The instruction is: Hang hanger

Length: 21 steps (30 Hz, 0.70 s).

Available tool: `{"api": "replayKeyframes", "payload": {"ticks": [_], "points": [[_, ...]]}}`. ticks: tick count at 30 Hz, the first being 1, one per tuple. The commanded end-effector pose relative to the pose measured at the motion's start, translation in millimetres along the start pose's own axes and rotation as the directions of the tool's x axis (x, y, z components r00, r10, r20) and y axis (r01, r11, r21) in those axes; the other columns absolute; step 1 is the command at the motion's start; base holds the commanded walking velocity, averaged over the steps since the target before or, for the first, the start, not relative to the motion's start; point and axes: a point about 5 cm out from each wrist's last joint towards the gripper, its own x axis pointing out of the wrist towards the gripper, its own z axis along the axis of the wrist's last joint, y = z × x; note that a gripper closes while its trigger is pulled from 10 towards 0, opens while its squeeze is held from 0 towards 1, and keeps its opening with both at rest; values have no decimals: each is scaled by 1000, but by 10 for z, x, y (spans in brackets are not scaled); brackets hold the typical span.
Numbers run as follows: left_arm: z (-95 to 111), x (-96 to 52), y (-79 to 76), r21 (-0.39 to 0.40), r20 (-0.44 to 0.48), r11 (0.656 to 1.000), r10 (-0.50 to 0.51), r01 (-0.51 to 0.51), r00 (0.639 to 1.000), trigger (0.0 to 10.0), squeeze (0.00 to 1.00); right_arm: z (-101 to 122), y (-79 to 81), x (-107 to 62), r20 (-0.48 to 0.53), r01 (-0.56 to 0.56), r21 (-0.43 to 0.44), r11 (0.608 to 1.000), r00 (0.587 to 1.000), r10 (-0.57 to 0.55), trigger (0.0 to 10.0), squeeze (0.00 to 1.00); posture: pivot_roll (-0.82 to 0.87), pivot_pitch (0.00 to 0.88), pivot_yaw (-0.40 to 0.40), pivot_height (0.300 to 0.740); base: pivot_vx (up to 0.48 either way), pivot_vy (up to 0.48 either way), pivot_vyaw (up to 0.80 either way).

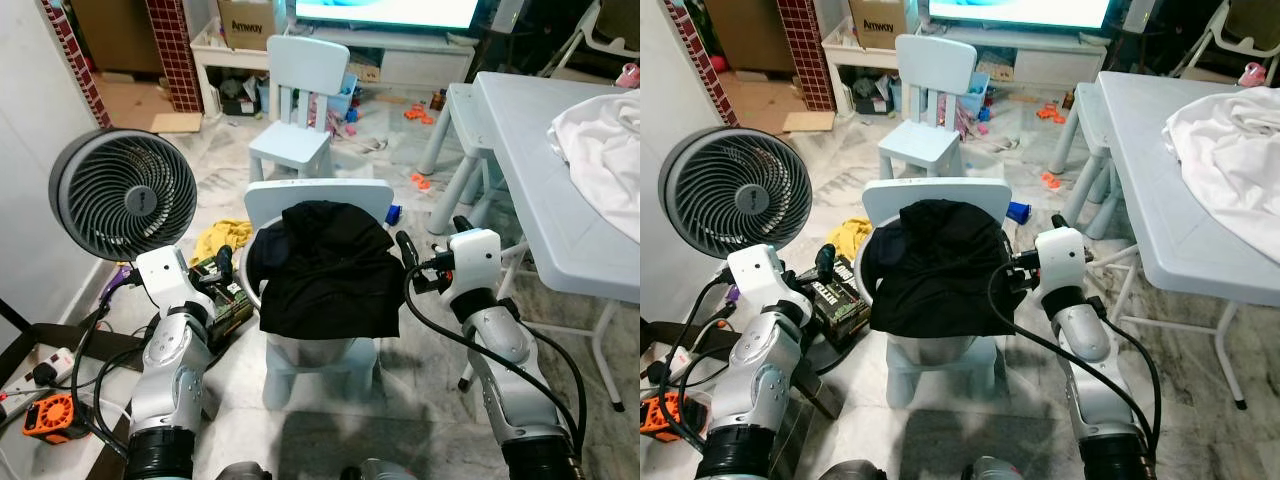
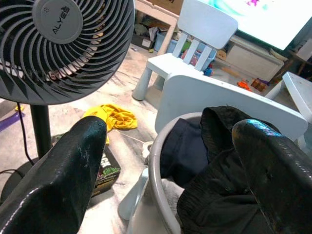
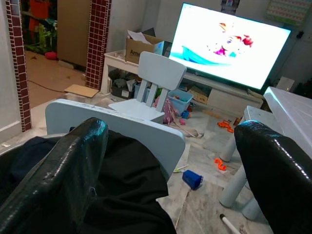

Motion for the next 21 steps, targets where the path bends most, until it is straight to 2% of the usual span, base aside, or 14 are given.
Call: {"api": "replayKeyframes", "payload": {"ticks": [1,14,21], "points": [[-21,15,-52,-1,-12,1000,-13,13,1000,10000,0,2,-52,-7,2,12,-13,1000,1000,-12,10000,0,-7,0,-10,740,0,-368,0],[-47,-6,-52,-14,-20,1000,-12,12,1000,10000,0,0,-25,2,1,-3,-22,1000,1000,3,10000,0,-8,0,-13,740,0,-359,0],[-43,-8,-22,-6,-16,1000,7,-7,1000,10000,0,-12,-12,3,-2,-13,-28,1000,1000,13,10000,0,-6,0,-15,740,0,-257,0]]}}
